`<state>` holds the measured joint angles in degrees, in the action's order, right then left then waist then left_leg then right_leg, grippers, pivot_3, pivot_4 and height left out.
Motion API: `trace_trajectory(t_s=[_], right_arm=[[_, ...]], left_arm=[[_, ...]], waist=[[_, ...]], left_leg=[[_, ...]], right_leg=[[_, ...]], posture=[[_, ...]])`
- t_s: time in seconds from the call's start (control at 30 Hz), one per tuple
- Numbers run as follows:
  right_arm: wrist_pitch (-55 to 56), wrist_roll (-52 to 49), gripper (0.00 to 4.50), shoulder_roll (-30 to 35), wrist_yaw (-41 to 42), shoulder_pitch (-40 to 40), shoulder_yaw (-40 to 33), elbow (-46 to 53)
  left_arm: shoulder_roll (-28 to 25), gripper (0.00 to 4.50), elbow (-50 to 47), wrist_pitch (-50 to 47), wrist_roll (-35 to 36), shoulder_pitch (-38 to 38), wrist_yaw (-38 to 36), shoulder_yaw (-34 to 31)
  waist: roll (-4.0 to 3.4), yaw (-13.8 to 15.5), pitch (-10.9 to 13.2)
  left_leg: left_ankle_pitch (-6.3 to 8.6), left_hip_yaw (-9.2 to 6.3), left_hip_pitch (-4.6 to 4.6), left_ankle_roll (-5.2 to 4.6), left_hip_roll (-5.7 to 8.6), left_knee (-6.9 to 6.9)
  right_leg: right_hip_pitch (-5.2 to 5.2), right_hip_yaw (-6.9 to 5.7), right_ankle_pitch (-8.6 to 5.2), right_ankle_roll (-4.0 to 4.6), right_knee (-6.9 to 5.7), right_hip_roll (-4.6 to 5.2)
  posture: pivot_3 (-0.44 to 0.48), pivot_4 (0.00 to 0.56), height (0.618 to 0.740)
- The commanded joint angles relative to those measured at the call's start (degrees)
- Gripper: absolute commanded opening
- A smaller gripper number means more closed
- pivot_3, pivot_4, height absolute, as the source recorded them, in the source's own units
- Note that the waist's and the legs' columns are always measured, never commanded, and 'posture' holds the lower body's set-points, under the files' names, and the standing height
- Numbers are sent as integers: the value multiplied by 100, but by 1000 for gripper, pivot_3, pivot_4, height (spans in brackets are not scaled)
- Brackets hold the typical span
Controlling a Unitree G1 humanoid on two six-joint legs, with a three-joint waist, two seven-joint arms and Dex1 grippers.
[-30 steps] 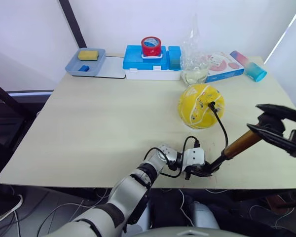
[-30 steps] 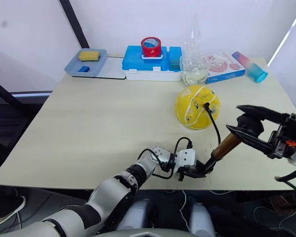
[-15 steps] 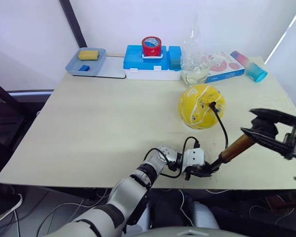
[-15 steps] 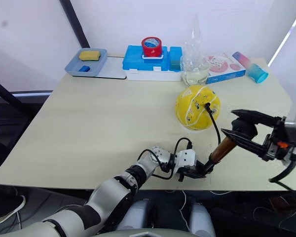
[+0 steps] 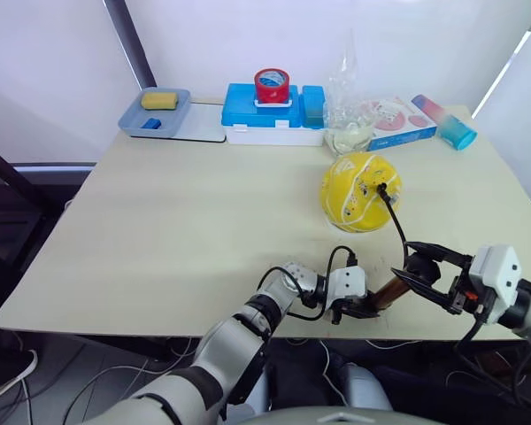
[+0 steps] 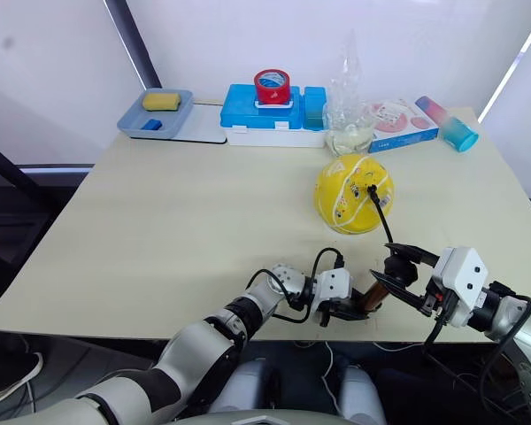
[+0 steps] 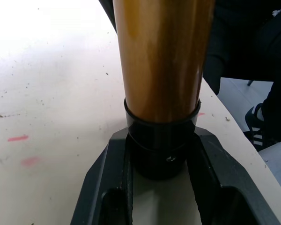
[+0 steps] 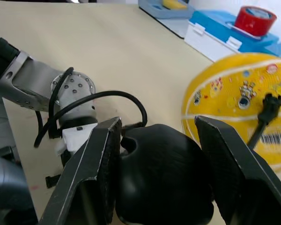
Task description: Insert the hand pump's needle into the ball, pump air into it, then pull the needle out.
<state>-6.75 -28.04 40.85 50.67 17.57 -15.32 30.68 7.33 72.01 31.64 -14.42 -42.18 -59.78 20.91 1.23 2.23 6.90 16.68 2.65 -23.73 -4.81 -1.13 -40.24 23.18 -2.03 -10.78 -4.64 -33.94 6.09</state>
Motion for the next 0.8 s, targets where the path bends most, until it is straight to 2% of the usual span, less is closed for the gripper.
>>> trace_trajectory(t_s=[0.03,0.3,0.53,0.7,0.8], right_arm=[[-189,-356,2018,129,85,44,-396,186],[-1132,-1934,2018,792,-31,-158,-1906,1007],[-2117,-3590,2017,1584,-343,-508,-3419,1102],[-2699,-4210,2016,2021,-517,-819,-3808,973],[-2865,-3949,2016,1955,-489,-738,-3548,1096]], left_arm=[[-28,1110,201,-137,-200,109,13,122],[-49,1110,200,-142,-202,110,-27,127],[-47,1110,202,-131,-200,108,-58,126],[-47,1110,199,-134,-197,99,-74,124],[-40,1110,194,-138,-198,100,-74,120]], waist=[[-6,2,4],[-29,9,17],[-31,8,22],[-48,9,38],[-48,14,39]], left_leg=[[0,0,-1,0,0,0],[0,0,-5,0,2,0],[0,2,-6,0,3,0],[0,3,-13,0,5,1],[0,3,-20,0,6,2]], right_leg=[[0,0,0,0,0,0],[2,0,0,1,2,3],[1,0,0,0,5,8],[6,1,0,0,6,13],[6,0,0,1,8,12]], posture=[[0,150,737],[0,150,737],[0,150,737],[0,150,737],[0,150,737]])
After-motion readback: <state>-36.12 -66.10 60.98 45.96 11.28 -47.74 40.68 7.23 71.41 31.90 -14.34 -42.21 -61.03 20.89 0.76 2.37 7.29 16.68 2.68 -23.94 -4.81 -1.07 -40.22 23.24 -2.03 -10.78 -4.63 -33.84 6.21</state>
